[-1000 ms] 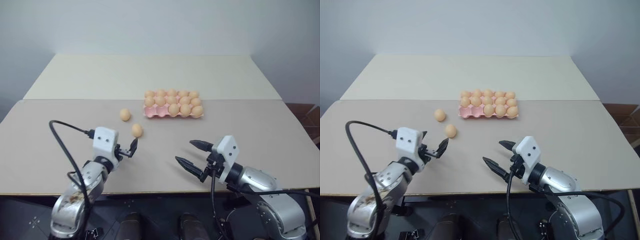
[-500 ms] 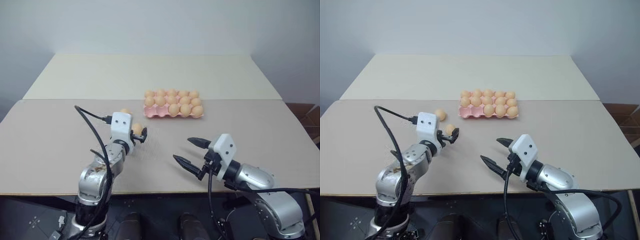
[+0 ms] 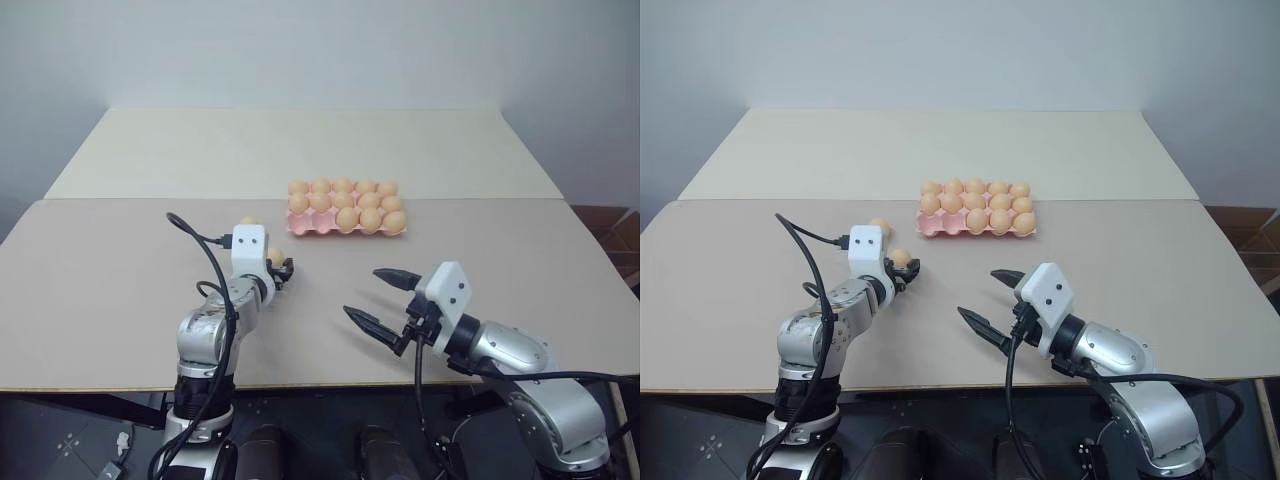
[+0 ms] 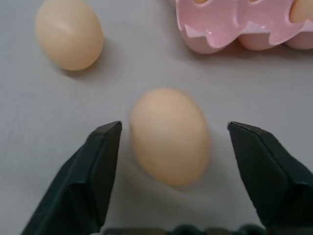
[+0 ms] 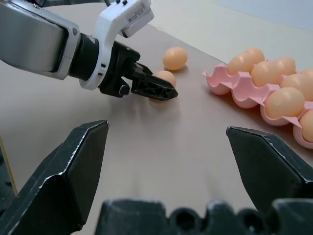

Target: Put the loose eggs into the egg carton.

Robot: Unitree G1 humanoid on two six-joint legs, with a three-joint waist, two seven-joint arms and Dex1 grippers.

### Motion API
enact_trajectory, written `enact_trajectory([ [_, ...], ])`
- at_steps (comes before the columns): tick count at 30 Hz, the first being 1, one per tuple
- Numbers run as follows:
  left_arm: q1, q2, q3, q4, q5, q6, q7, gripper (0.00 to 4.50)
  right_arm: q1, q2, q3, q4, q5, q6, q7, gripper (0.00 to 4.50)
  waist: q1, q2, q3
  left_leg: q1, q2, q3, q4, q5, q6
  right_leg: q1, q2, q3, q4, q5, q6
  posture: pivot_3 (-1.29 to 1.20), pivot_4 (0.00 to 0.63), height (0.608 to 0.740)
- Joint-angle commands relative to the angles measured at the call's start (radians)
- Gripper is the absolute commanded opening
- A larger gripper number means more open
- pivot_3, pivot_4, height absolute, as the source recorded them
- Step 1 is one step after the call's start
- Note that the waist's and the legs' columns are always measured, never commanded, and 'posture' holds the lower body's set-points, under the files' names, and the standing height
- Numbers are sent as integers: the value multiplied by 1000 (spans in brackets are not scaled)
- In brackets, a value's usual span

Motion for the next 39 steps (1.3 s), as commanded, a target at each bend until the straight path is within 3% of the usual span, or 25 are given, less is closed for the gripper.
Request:
enact_trajectory([
  [1,-18,-2,7,-17,1,-14,-9,2263,-10,-8,-1,-34,13,-8,-3,4500,0,0,0,0,0,0,0,0,0,0,0,0,0,0,0,0,150,740],
  [3,-17,2,6,-17,4,-27,-14,1671,-8,-8,0,-37,15,-8,-5,4500,0,0,0,0,0,0,0,0,0,0,0,0,0,0,0,0,150,740],
  [7,-16,45,-49,-46,41,-109,-46,1236,-3,-11,-1,-42,17,-6,-7,4500,0,0,0,0,0,0,0,0,0,0,0,0,0,0,0,0,150,740],
  [11,-68,124,-165,-60,94,-242,-138,1151,-14,-10,-12,-41,24,4,-18,4500,0,0,0,0,0,0,0,0,0,0,0,0,0,0,0,0,150,740],
  [16,-203,100,-167,91,64,-299,-221,1144,-75,26,-23,-35,43,67,-87,4500,10,0,0,-1,-1,1,1,0,0,0,-1,0,0,0,0,0,150,740],
  [21,-308,106,-196,307,109,-410,-286,1143,-136,81,-23,-52,67,169,-191,4500,3,0,0,-1,0,1,1,0,0,0,0,-1,0,0,0,0,150,740],
  [31,-445,75,-249,701,224,-682,-322,1143,-151,91,-6,-78,68,222,-235,4500,6,0,0,-4,-1,2,1,0,0,-2,0,-2,-1,0,1,0,150,740],
  [39,-463,63,-261,770,275,-725,-350,1143,-155,89,-14,-94,86,240,-241,4500,3,0,0,-10,-1,3,3,0,0,-8,0,-3,1,0,1,0,150,740],
])
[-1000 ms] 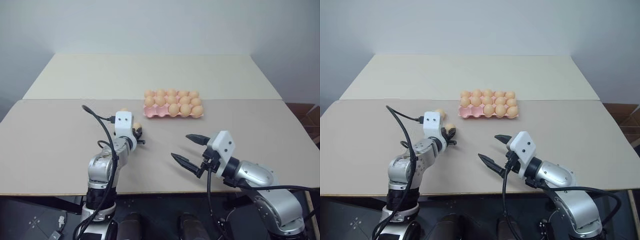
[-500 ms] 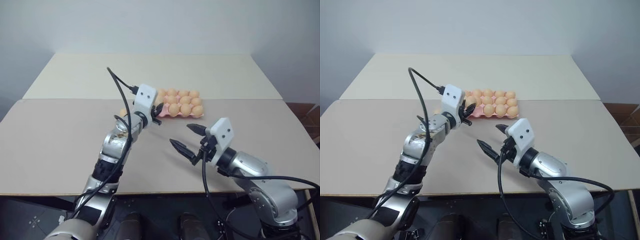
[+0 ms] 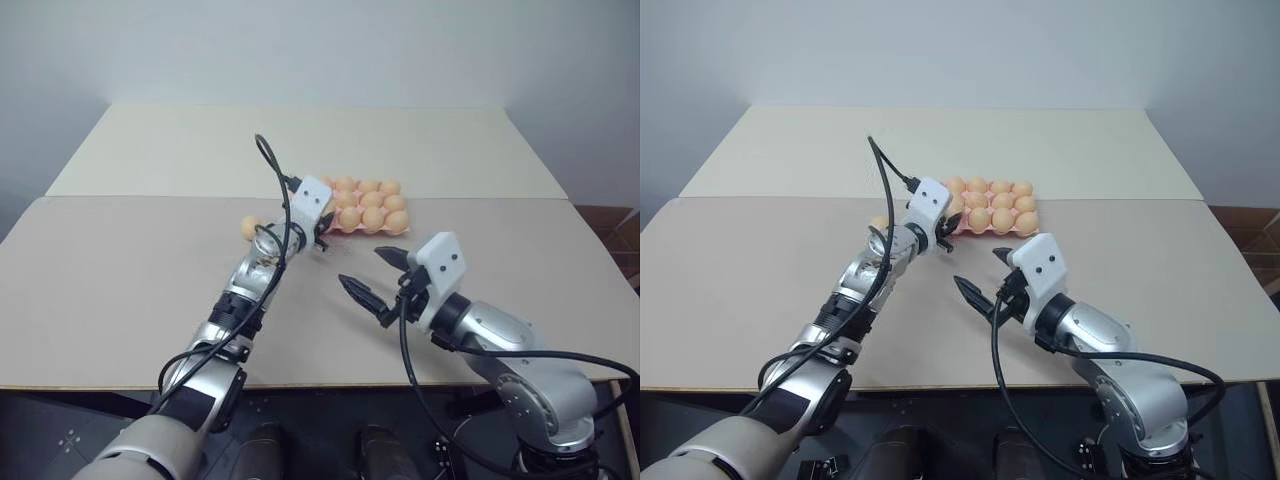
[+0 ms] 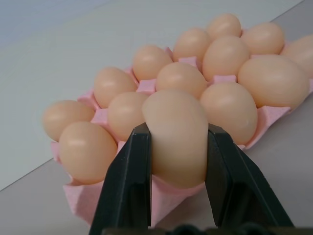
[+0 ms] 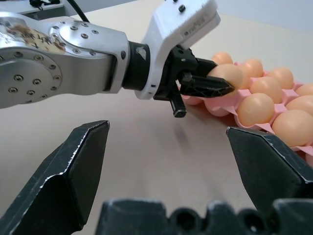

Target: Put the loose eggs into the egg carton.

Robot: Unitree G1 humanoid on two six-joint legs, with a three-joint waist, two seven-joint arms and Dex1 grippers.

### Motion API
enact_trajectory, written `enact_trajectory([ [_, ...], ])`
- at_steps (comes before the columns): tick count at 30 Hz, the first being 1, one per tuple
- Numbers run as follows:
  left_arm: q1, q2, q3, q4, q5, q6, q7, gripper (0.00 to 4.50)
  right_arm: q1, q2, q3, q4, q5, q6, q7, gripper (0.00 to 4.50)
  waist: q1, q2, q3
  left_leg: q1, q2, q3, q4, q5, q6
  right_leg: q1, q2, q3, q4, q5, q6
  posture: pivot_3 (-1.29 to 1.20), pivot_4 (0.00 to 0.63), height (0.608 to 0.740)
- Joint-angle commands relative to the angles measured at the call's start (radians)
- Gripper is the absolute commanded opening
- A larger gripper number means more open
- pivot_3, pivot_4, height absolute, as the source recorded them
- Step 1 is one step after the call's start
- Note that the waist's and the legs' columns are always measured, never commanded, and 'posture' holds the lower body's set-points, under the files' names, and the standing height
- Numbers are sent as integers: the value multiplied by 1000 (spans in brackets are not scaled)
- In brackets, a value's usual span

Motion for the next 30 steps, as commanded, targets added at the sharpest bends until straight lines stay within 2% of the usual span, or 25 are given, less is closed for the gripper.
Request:
enact_trajectory([
  [1,-21,1,-9,-19,30,-38,-10,1143,-13,-1,-12,-50,21,2,-7,4500,0,0,0,-1,0,0,0,0,0,-1,0,0,0,0,0,0,150,740],
  [11,0,-2,4,-54,65,-56,12,4397,-4,-14,-15,-43,28,-5,-6,4500,-1,0,0,-1,0,0,1,0,0,-1,0,0,1,0,0,0,150,740],
  [20,65,-2,38,-307,63,-5,44,4467,8,-25,-13,-47,24,-15,2,4500,-1,0,0,-1,0,-1,1,0,0,-1,0,1,1,0,0,0,150,740],
  [30,265,19,163,-696,-10,243,71,4467,38,-36,-22,-59,29,-16,5,4500,-6,0,0,0,1,-3,1,0,0,-2,0,2,3,0,0,0,150,740],
])
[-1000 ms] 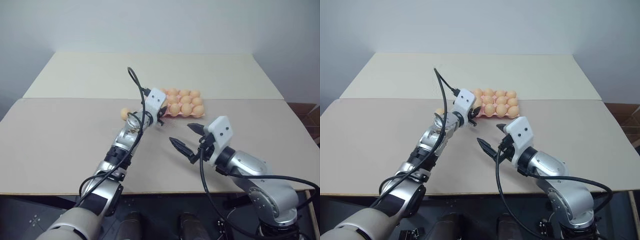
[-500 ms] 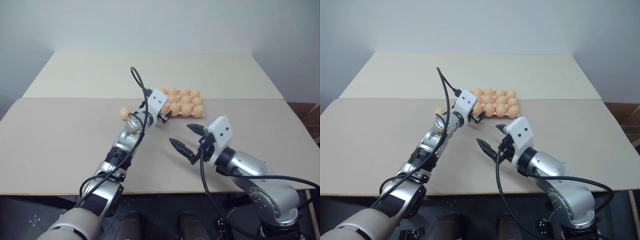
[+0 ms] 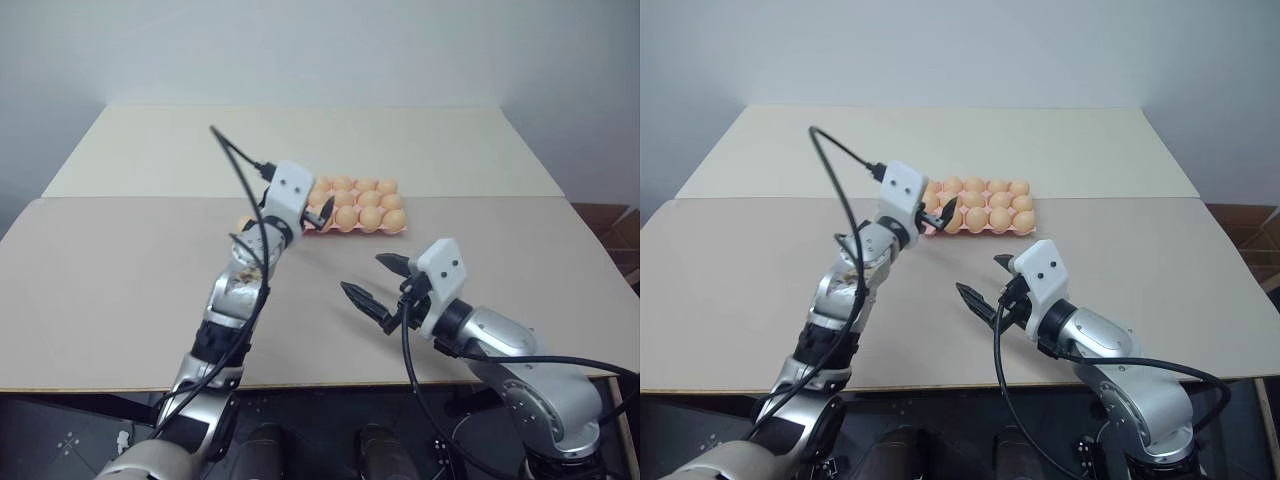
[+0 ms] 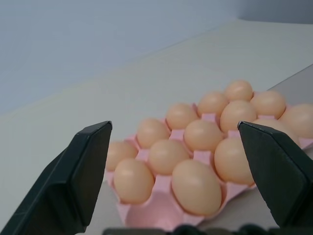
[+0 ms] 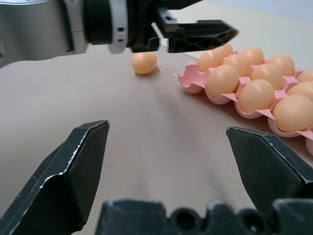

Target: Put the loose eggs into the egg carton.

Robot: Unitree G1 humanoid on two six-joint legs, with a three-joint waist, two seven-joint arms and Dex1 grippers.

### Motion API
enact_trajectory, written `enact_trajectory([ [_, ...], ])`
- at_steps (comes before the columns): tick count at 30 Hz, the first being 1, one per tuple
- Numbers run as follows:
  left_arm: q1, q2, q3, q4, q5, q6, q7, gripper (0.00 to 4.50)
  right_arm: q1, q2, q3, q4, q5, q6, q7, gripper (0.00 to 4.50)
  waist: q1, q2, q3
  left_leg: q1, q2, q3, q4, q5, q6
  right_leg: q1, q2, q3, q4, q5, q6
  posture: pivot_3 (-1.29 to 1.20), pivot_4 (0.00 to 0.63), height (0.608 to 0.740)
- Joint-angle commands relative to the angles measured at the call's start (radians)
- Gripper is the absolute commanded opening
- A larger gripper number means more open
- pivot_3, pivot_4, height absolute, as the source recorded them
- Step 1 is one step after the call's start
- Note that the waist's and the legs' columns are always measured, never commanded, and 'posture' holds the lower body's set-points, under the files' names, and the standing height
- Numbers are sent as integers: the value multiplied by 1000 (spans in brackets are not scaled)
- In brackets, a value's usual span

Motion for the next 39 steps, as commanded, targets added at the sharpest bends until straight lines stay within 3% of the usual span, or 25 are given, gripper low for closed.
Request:
enact_trajectory([
  [1,54,14,57,-161,-33,65,9,4467,5,-7,-20,-46,13,-16,2,4500,1,0,0,0,0,0,0,0,0,0,0,0,0,0,0,0,150,740],
  [7,172,88,106,-283,-33,164,4,4467,8,-14,-14,-36,-3,-15,-4,4500,1,0,0,0,0,0,1,0,0,0,0,0,0,0,0,0,150,740],
  [18,175,97,179,-228,-76,264,36,4467,-82,-6,70,23,-55,20,-33,4500,2,0,0,0,0,-1,2,0,0,1,0,0,0,0,0,0,150,740],
  [27,71,102,238,-40,-130,281,42,4467,-155,49,128,54,-80,54,-68,4500,2,0,0,0,0,-1,2,0,0,0,0,0,1,0,0,0,150,740],
  [39,-83,53,250,181,-155,210,91,4467,-145,39,159,27,-78,45,-25,4500,2,0,0,0,0,-1,2,0,0,0,0,-1,1,0,0,0,150,740],
])
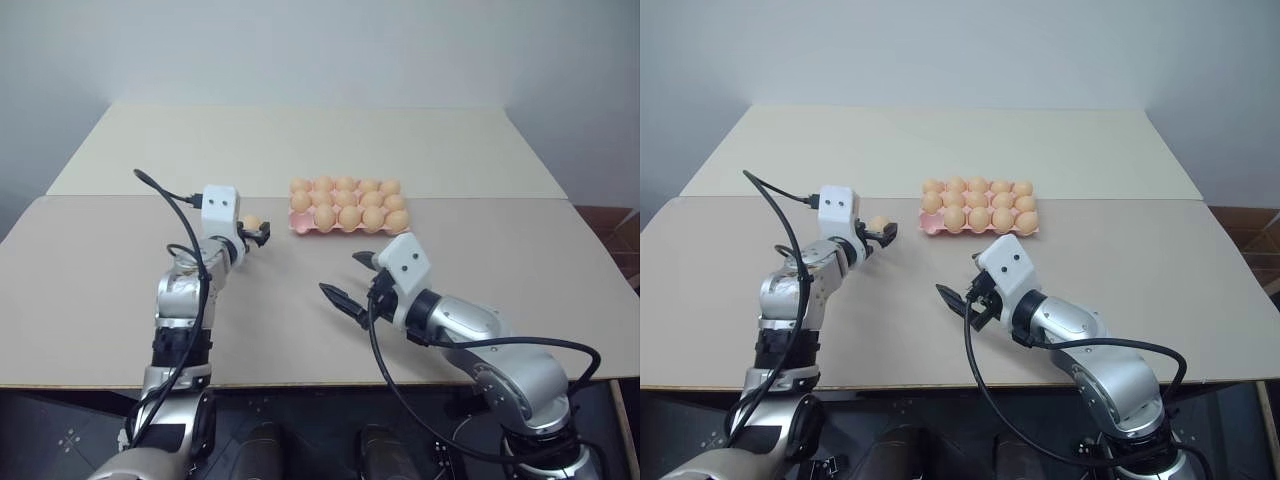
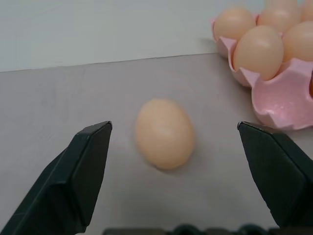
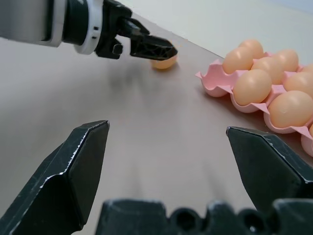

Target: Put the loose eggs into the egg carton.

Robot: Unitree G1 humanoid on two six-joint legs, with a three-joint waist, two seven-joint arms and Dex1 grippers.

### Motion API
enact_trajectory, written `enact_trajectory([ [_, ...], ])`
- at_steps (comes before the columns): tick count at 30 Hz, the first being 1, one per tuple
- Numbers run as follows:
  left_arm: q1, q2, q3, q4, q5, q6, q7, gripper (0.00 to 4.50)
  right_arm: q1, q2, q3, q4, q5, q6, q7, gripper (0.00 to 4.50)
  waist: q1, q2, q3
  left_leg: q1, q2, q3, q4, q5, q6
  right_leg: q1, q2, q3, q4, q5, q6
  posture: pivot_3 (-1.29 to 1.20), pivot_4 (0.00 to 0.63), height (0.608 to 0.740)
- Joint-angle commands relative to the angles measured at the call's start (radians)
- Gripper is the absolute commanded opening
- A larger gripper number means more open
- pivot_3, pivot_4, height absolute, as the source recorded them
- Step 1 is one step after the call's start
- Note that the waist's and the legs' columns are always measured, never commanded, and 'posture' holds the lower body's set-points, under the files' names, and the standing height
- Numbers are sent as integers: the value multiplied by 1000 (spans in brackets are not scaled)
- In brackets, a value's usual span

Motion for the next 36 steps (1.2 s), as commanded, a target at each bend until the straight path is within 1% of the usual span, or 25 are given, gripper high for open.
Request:
enact_trajectory([
  [1,-56,-18,17,48,-15,-32,32,4467,-12,10,6,-40,0,-7,-1,4500,0,0,0,0,0,0,0,0,0,0,0,0,0,0,0,0,150,740],
  [12,-92,-35,6,163,-3,-83,98,4467,-17,27,8,-34,-6,-4,-10,4500,-1,0,0,0,0,0,0,0,0,0,0,0,0,0,0,0,150,740],
  [20,-121,-51,12,269,-24,-105,103,4467,-24,30,2,-27,-4,-3,-7,4500,-1,0,0,0,0,0,0,0,0,0,0,0,0,0,0,0,150,740],
  [23,-133,-58,11,310,-19,-133,111,3841,-26,29,-8,-24,-4,-4,-8,4500,-1,0,0,0,0,0,0,0,0,0,0,0,0,0,0,0,150,740],
  [24,-140,-59,13,322,-17,-144,116,3565,-26,29,-11,-23,-5,-4,-10,4500,-1,0,0,0,0,0,0,0,0,0,0,0,0,0,0,0,150,740],
  [28,-157,-56,9,356,-9,-187,124,2220,-18,29,-25,-26,-1,1,-15,4500,-1,0,0,0,0,0,0,0,0,0,0,0,0,0,0,0,150,740],
  [30,-159,-57,4,356,-2,-207,132,1737,-12,24,-29,-30,0,5,-14,4500,-1,0,0,0,0,0,0,0,0,0,0,0,0,0,0,0,150,740],
  [31,-148,-58,-11,330,10,-221,133,1672,-10,22,-33,-33,3,8,-13,4500,-1,0,0,0,0,0,0,0,0,0,0,0,0,0,0,0,150,740],
  [34,-113,-56,-77,236,41,-247,108,1666,-7,20,-41,-38,6,16,-14,4500,0,0,0,-1,0,0,0,0,0,-1,0,0,0,0,0,0,150,740],
  [36,-97,-43,-163,159,63,-269,31,1666,-8,23,-49,-39,7,21,-18,4500,0,0,0,-1,0,1,0,0,0,-1,0,0,0,0,0,0,150,740],
])
